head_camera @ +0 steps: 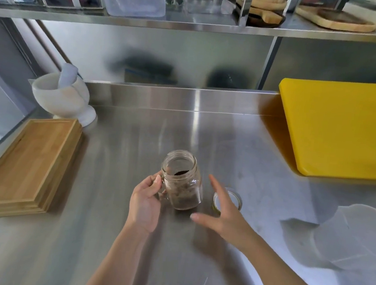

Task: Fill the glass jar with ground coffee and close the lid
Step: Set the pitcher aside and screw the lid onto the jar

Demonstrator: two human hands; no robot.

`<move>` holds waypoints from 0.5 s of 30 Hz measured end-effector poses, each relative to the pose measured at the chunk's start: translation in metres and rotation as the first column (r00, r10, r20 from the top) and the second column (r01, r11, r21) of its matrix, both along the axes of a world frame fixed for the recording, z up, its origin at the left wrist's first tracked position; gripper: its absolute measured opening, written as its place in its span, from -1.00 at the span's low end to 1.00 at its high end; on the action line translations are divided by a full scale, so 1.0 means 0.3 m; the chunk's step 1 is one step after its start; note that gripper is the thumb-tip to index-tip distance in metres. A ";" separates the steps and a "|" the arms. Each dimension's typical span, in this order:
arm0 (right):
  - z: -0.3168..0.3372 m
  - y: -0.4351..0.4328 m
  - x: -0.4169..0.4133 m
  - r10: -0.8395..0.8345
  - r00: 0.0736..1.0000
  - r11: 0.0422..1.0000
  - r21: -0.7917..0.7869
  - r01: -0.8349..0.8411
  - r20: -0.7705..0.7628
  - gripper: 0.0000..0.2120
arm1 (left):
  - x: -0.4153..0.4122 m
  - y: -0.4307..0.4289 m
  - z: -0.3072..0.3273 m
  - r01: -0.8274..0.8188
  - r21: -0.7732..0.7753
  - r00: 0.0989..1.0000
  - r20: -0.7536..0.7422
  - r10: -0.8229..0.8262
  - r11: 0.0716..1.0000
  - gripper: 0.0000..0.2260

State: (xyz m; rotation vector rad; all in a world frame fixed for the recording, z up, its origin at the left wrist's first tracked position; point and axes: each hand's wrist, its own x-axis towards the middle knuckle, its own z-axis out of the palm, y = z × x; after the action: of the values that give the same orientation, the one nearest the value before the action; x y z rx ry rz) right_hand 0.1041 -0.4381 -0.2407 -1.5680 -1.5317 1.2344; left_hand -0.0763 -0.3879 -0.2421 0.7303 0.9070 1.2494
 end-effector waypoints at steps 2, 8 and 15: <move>-0.011 0.021 0.033 -0.159 0.929 0.974 0.209 0.091 0.333 -0.22 | 0.013 -0.001 0.007 0.018 0.014 1.000 0.008 -0.018 1.000 -0.52; -0.084 0.060 0.125 -0.121 0.686 0.993 0.095 0.076 0.718 -0.20 | 0.028 0.001 -0.015 0.045 0.005 0.999 -0.014 -0.045 0.999 -0.59; -0.082 0.093 0.142 -0.032 0.653 0.999 0.035 0.009 0.756 -0.25 | 0.056 -0.009 -0.018 0.058 -0.052 0.998 -0.020 -0.059 0.997 -0.71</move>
State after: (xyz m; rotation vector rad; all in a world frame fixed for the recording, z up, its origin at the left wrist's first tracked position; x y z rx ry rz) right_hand 0.1468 -0.4101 -0.2652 -2.2373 -1.9907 0.5049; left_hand -0.0594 -0.3907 -0.2476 0.7258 0.9252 1.1650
